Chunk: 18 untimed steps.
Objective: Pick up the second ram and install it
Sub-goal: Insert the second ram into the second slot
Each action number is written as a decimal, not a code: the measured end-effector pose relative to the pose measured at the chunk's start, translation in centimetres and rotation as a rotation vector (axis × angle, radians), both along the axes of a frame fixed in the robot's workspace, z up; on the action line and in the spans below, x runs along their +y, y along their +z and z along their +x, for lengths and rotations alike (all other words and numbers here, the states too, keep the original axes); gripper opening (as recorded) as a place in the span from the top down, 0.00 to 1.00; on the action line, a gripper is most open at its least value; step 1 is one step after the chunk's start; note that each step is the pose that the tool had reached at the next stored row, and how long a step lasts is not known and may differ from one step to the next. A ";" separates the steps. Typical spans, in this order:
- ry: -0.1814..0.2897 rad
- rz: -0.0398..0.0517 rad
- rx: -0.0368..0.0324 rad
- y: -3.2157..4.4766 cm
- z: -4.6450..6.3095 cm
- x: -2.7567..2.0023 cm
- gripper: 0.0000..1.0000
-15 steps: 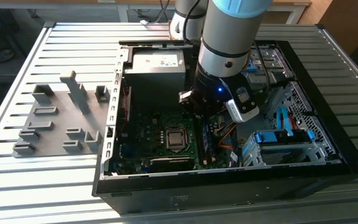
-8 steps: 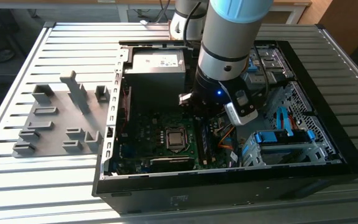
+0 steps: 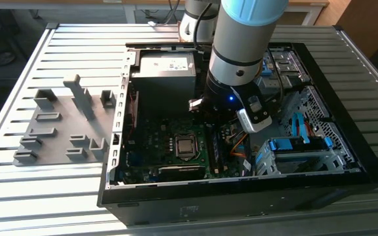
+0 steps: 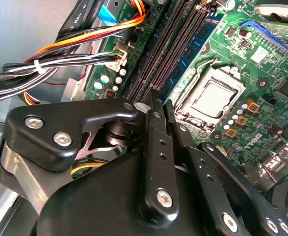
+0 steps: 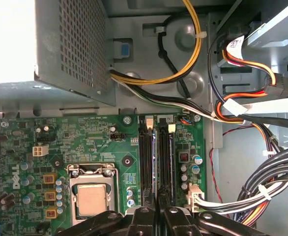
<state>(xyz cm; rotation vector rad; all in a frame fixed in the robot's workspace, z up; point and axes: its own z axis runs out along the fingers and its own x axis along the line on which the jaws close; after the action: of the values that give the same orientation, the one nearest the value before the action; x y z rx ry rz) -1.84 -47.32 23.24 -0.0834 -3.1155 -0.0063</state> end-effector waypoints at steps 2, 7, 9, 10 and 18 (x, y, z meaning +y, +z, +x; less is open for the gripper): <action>0.000 0.0000 0.0000 -0.01 0.0 0.00 0.86; 0.000 0.0003 -0.0001 -0.04 0.0 -0.04 0.86; 0.000 0.0000 0.0003 -0.10 0.0 -0.45 0.86; 0.001 0.0001 0.0006 -0.19 0.0 -0.62 0.86; 0.007 -0.0001 0.0016 -0.45 0.0 -0.96 0.86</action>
<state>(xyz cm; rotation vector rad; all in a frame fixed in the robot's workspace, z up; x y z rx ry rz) -1.84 -48.28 22.78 -0.0731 -3.1141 -0.0060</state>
